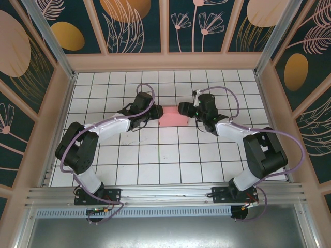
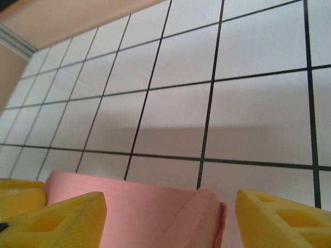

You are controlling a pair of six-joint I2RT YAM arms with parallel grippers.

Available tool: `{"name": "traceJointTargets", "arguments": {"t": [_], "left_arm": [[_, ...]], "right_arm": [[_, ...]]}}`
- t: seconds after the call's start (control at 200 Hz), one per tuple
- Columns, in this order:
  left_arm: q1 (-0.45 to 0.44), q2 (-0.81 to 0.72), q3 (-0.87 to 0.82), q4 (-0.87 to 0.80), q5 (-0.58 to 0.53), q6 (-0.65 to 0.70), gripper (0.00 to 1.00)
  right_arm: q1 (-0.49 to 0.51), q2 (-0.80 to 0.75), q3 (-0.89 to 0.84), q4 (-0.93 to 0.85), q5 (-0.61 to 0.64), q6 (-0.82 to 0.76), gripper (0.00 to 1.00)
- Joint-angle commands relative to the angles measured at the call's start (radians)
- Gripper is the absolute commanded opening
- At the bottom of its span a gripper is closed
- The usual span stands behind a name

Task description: Fold the paper box

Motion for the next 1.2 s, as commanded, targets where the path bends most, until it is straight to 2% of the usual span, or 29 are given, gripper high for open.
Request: {"name": "traceJointTargets", "arguments": {"t": [0.0,0.21,0.29,0.395,0.47,0.566,0.671,0.786,0.871,0.966,1.051,1.071,1.191], "left_arm": [[0.004,0.044,-0.037,-0.121,-0.013,0.031,0.34],[0.003,0.041,-0.042,-0.12,-0.008,0.035,0.34],[0.004,0.037,-0.045,-0.119,-0.014,0.041,0.34],[0.004,0.037,-0.046,-0.122,-0.016,0.047,0.33],[0.004,0.041,-0.044,-0.123,-0.014,0.049,0.33],[0.003,0.04,-0.041,-0.124,-0.012,0.049,0.33],[0.004,0.036,-0.04,-0.122,-0.01,0.058,0.33],[0.003,0.033,-0.048,-0.115,-0.006,0.065,0.34],[0.004,0.029,-0.057,-0.101,0.007,0.063,0.33],[0.003,0.03,-0.063,-0.094,0.017,0.06,0.24],[0.003,0.035,-0.059,-0.099,0.019,0.064,0.2],[0.003,0.035,-0.058,-0.098,0.019,0.066,0.16],[0.004,0.036,-0.062,-0.096,0.015,0.069,0.16]], "right_arm": [[-0.047,-0.013,0.0,0.003,-0.032,0.075,0.65],[-0.054,-0.003,-0.078,-0.041,-0.025,0.059,0.52],[-0.059,-0.018,-0.11,-0.055,-0.004,0.05,0.4],[-0.07,-0.048,-0.122,-0.062,0.006,0.048,0.35],[-0.073,-0.064,-0.107,-0.057,-0.004,0.041,0.22],[-0.073,-0.07,-0.066,-0.052,-0.045,0.03,0.13],[-0.064,-0.07,-0.024,-0.047,-0.071,0.022,0.14],[-0.042,-0.056,0.006,-0.048,-0.086,0.013,0.4],[-0.025,-0.048,0.006,-0.031,-0.076,0.018,0.47],[-0.019,-0.024,0.0,-0.027,-0.079,0.022,0.5],[-0.017,-0.001,-0.02,-0.02,-0.071,0.027,0.5],[-0.017,0.003,-0.026,-0.018,-0.066,0.029,0.5],[-0.02,0.024,-0.061,-0.016,-0.038,0.028,0.41]]}}
